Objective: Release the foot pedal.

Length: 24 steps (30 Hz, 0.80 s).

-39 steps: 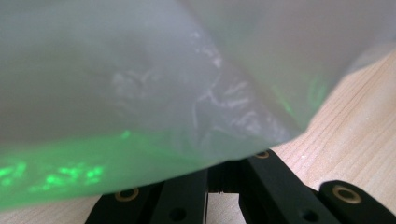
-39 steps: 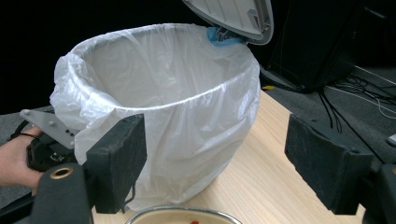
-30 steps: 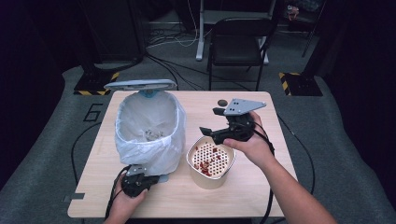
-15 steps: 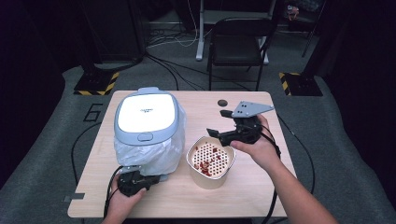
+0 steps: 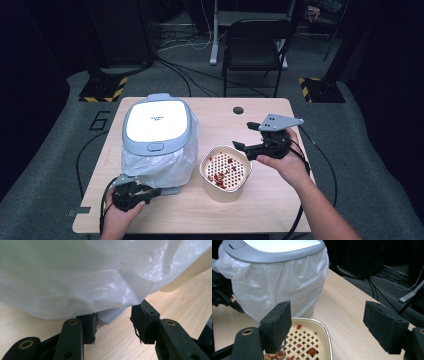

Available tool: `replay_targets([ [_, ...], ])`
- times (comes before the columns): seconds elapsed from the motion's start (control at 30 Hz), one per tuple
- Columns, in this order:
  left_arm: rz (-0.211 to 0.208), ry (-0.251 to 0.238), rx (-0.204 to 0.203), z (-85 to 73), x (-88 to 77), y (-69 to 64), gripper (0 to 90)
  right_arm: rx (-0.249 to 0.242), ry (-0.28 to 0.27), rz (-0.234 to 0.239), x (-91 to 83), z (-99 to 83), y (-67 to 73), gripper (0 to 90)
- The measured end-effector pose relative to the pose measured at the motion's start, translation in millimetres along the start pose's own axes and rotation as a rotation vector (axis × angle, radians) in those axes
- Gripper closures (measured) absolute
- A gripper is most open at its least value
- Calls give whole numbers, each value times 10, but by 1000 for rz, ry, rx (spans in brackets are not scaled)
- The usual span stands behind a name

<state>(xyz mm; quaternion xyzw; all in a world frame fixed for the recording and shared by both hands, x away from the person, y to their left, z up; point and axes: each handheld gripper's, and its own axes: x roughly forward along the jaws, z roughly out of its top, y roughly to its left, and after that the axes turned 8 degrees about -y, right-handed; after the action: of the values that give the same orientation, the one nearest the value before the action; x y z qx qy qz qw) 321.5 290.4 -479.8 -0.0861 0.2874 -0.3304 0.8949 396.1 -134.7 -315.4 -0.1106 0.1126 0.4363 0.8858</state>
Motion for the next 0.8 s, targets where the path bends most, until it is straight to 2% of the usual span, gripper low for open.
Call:
replay_targets([
  [0.03,-17,-2,129,39,-24,102,570,5,1,-5,-11,-18,-4,221],
  [0.07,7,-1,7,15,-55,42,570,7,2,-7,-21,-36,-12,222],
  [0.1,25,0,15,22,-84,69,570,9,4,-9,-29,-54,-20,223],
  [0.13,20,7,68,44,-113,129,570,12,6,-15,-40,-73,-25,224],
  [0.2,33,-7,75,55,-150,188,570,17,5,-23,-61,-110,-42,226],
  [0.23,35,-15,58,52,-161,204,569,14,5,-32,-72,-127,-51,227],
  [0.3,50,-17,56,45,-182,259,567,16,5,-41,-87,-161,-66,228],
  [0.43,77,-17,29,18,-210,360,561,29,16,-64,-126,-234,-98,232],
  [0.47,87,-32,13,10,-205,374,557,39,25,-73,-147,-256,-104,234],
  [0.5,95,-30,19,8,-212,401,554,40,24,-81,-163,-276,-111,235],
  [0.57,106,-30,-5,-5,-216,432,549,38,26,-98,-194,-322,-129,237],
  [0.6,114,-32,3,-9,-216,458,543,45,32,-109,-210,-350,-132,238],
  [0.67,126,-30,-11,-25,-212,489,532,53,40,-128,-240,-428,-151,240],
  [0.7,139,-35,-1,-30,-205,515,528,55,43,-132,-250,-458,-160,241],
  [0.8,173,-27,-14,-56,-196,574,509,91,49,-159,-297,-586,-189,242],
])
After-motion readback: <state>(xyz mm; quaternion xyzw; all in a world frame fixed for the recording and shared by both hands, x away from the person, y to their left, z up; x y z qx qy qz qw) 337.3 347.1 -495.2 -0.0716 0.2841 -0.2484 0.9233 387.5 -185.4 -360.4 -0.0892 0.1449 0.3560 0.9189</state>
